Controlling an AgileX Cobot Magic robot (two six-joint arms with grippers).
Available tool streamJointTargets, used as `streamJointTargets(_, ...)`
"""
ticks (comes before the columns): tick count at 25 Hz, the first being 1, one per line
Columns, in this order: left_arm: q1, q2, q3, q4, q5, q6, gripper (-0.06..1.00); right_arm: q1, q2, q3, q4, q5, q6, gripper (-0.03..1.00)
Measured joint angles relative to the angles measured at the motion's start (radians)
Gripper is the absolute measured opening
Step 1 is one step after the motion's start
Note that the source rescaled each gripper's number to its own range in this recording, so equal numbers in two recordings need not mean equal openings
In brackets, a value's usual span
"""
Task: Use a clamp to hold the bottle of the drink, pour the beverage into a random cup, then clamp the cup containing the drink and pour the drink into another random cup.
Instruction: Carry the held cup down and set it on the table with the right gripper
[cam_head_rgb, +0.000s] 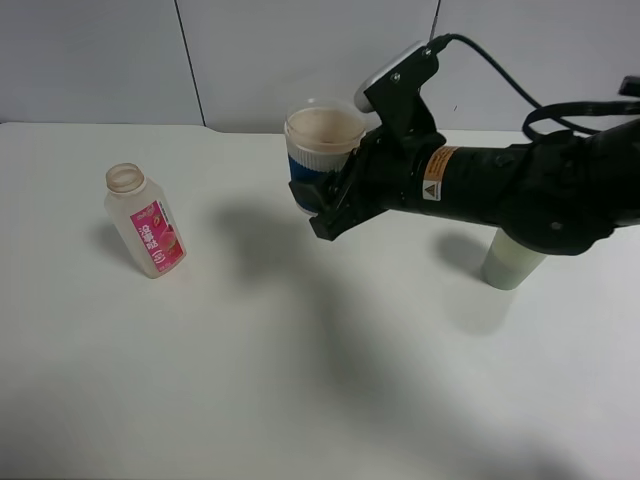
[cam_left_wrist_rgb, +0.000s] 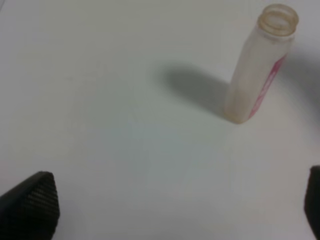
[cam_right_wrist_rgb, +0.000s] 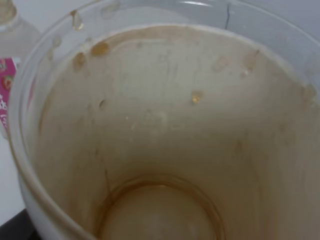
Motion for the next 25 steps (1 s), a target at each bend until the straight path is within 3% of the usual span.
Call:
streamJointTargets(12, 0.0, 0.0, 0.0, 0.0, 0.0, 0.0, 1.0, 0.005, 0.251, -0.002, 0.016, -0.17, -0.008, 0.0)
streamJointTargets(25, 0.0, 0.0, 0.0, 0.0, 0.0, 0.0, 1.0, 0.013, 0.342, -0.003, 0.013, -0.179, -0.166, 0.0)
